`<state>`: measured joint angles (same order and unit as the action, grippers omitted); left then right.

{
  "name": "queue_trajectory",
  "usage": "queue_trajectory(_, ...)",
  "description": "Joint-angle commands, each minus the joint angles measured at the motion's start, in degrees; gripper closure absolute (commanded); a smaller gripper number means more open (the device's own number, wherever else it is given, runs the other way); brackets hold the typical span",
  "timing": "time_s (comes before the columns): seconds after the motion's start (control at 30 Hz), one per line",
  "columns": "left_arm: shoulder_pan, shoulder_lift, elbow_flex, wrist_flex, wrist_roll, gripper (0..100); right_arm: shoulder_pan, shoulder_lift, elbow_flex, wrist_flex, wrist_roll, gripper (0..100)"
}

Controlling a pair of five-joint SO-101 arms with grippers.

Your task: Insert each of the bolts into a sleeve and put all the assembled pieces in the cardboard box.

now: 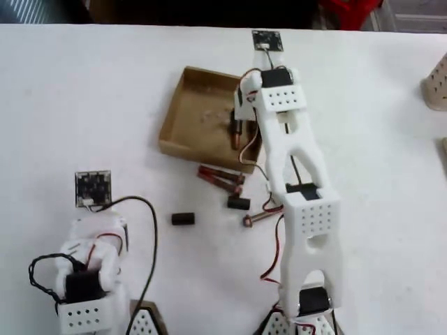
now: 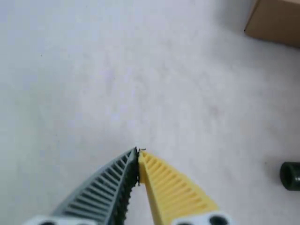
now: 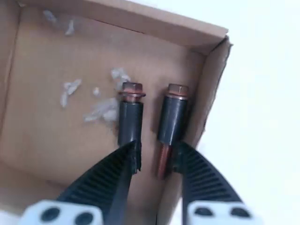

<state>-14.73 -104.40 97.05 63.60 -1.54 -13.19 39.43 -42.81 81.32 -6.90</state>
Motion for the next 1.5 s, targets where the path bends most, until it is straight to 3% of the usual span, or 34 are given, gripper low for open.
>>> queue_trajectory(0.0,-0.6,-0.3,0.0,0.6,-0.6,98,-1.0,-7.2,-2.1,5.1,0.7,97.4)
queue_trajectory(0.1,-0.6,-0.3,0.0,0.6,-0.6,98,-2.3,-9.2,-2.0,11.3,1.8,98.0)
queue_trajectory(0.23,-0.6,-0.3,0.0,0.6,-0.6,98,-5.2,-11.6,-1.8,20.1,10.1,97.9)
queue_trajectory(0.47,-0.6,-0.3,0.0,0.6,-0.6,98,-9.3,-19.5,15.1,20.0,11.3,98.1)
queue_trajectory(0.8,-3.5,-0.3,0.0,0.6,-1.2,97,-19.5,-38.3,40.4,7.2,10.9,98.0)
queue_trajectory(1.0,-8.0,-0.3,0.0,0.2,-13.4,98,-25.8,-43.3,52.0,-1.1,11.3,95.6)
queue_trajectory(1.23,-18.2,-0.4,0.0,-1.1,-14.6,97,-33.3,-45.2,58.9,-6.2,11.4,86.0)
queue_trajectory(1.3,-19.7,-0.4,0.0,-0.9,-17.8,97,-34.7,-44.8,60.2,-8.3,11.4,85.8)
queue_trajectory(1.4,-20.2,-0.4,0.0,-0.6,-24.9,97,-36.5,-44.7,62.8,-11.6,17.7,85.4)
queue_trajectory(1.47,-20.2,-0.3,0.0,-0.6,-25.1,97,-37.4,-44.7,64.3,-13.6,24.8,85.4)
